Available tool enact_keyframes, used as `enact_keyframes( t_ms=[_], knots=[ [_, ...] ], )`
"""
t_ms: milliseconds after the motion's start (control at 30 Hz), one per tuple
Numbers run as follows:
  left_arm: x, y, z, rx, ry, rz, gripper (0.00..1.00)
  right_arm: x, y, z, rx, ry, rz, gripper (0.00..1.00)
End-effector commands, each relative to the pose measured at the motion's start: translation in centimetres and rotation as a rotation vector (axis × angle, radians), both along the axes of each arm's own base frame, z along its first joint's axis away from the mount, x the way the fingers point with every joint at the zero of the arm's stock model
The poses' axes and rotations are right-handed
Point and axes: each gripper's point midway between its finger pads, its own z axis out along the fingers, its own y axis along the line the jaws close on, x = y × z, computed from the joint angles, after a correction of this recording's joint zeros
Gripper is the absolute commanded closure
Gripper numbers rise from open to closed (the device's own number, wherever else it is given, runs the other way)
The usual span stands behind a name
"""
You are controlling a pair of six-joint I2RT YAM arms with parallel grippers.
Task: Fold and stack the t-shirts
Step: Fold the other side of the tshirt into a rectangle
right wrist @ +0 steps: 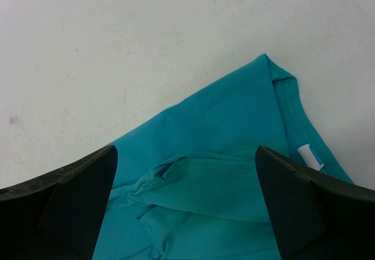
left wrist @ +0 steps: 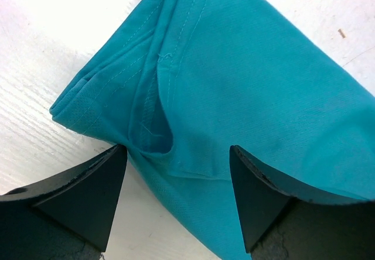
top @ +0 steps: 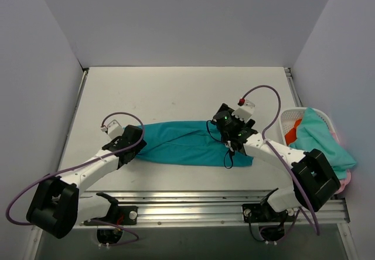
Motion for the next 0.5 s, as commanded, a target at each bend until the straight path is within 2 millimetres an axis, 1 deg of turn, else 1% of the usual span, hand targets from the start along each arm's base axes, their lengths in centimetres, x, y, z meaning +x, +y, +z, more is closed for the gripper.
enact_keyframes(
  t_ms=[0,167,200,267,467],
  knots=[
    [2.0,-0.2,2.9,-0.003,-0.091,0.016,0.21,0.4,-0.2,0.0,-0.029,-0.007,-0.013,0.00],
    [1.6,-0.4,3.9,-0.018,-0.097,-0.006,0.21,0.6,0.0,-0.4,-0.040,0.001,-0.010,0.00],
    [1.6,-0.4,4.5,-0.026,-0.113,-0.008,0.21,0.7,0.0,-0.5,-0.039,0.001,-0.010,0.00],
    [1.4,-0.5,5.0,-0.036,-0.116,-0.015,0.20,0.8,0.1,-0.7,-0.045,0.008,-0.008,0.00],
    [0.7,-0.4,7.4,-0.061,-0.163,-0.037,0.20,1.0,0.3,-1.0,-0.044,0.011,-0.003,0.00]
  ],
)
